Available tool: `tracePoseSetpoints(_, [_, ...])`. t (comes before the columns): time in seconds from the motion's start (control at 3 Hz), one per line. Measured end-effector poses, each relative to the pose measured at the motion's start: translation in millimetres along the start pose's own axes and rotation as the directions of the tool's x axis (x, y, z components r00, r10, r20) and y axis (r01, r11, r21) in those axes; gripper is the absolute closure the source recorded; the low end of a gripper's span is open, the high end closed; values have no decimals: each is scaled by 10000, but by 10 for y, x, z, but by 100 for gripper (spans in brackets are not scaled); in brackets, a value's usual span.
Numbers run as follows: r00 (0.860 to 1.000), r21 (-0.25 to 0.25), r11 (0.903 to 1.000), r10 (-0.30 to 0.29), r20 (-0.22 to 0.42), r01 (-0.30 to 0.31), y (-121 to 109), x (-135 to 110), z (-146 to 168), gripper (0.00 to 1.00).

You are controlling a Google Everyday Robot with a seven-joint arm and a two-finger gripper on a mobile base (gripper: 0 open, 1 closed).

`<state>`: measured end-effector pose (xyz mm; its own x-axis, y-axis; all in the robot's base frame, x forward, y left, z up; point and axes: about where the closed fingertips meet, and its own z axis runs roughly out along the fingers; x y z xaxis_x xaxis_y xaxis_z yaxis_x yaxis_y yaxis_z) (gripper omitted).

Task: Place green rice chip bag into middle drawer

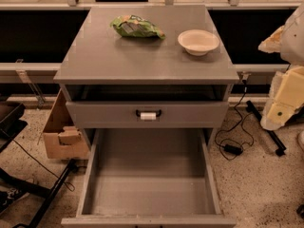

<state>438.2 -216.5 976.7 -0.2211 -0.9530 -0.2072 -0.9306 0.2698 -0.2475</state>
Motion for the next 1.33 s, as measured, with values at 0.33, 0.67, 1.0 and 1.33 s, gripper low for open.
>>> tracePoseSetpoints(0.33, [10000,0,10000,0,0,0,0,0,0,0])
tracePoseSetpoints(0.67, [9996,136,9999,75,284,-79,9,-39,26,0])
tracePoseSetpoints(1.0, [9956,307,9994,-159,920,132,-103,-360,306,0])
tracePoseSetpoints(1.33, [9761,1225,9922,-477,2119,219,-573,-881,573,0])
